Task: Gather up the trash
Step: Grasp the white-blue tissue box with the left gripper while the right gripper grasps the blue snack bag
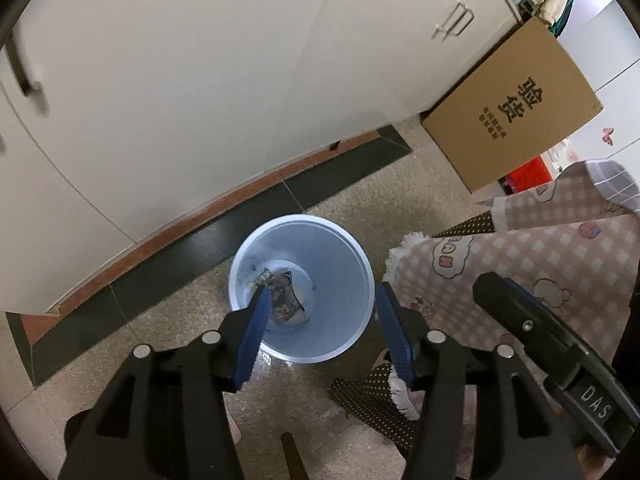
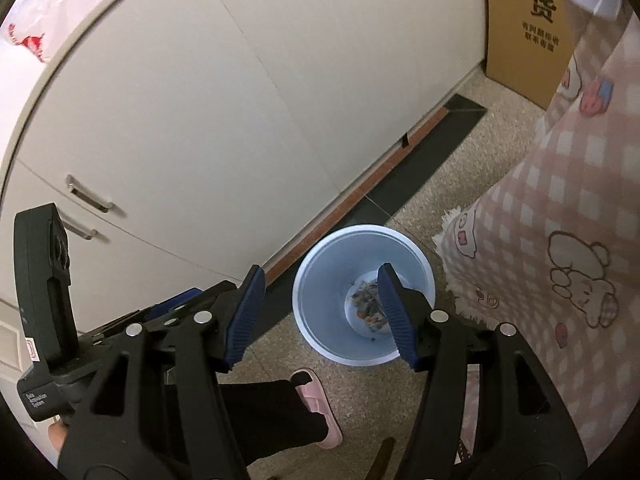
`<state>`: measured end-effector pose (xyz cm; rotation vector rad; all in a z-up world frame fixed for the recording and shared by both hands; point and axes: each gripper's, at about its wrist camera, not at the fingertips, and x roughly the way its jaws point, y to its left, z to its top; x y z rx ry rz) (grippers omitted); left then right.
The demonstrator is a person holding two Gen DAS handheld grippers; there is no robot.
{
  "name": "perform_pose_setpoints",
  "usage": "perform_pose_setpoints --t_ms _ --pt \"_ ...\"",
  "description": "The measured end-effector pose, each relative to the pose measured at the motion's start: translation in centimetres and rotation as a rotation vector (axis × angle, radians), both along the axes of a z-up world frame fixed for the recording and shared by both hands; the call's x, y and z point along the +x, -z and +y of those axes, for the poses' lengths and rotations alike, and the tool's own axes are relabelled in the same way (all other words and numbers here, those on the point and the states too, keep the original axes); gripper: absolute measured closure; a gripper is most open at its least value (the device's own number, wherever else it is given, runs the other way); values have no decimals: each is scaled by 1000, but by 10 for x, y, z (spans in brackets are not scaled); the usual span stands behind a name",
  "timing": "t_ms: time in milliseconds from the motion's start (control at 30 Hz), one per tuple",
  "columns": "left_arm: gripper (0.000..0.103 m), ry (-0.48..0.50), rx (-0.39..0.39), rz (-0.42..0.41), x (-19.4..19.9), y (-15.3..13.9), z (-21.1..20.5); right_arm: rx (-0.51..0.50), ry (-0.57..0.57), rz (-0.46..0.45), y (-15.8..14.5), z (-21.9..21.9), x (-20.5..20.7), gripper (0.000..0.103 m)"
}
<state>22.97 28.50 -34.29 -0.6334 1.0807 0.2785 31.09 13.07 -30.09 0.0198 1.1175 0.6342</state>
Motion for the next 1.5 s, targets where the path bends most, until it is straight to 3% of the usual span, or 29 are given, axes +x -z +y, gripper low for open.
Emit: perform_pose_setpoints --t_ms 133,367,533,700,800,1000,1100,1267,1500 --pt "48 -11 6 -57 -16 -34 2 53 -29 -37 -32 3 -17 44" --pt "43 -13 44 -260 -47 -128 -16 210 -25 -144 -116 -18 -46 43" --pt "37 73 109 -395 -50 -191 -62 274 26 -236 -172 -63 -63 41" --pt "35 213 151 -440 -32 -225 -132 206 166 -353 -208 -138 -71 37" --pt "30 275 183 -449 -23 -231 -171 159 270 -398 -213 -188 -73 33" --pt "28 409 235 -425 2 -231 -248 78 534 -376 -195 -298 -54 32" --pt "27 452 245 -411 16 -227 -273 23 648 -345 -182 -336 -44 25" --pt "26 472 224 -381 42 -220 -304 -14 681 -292 -161 -364 -29 25" --pt "26 454 202 -348 77 -213 -330 28 611 -246 -151 -366 -8 26"
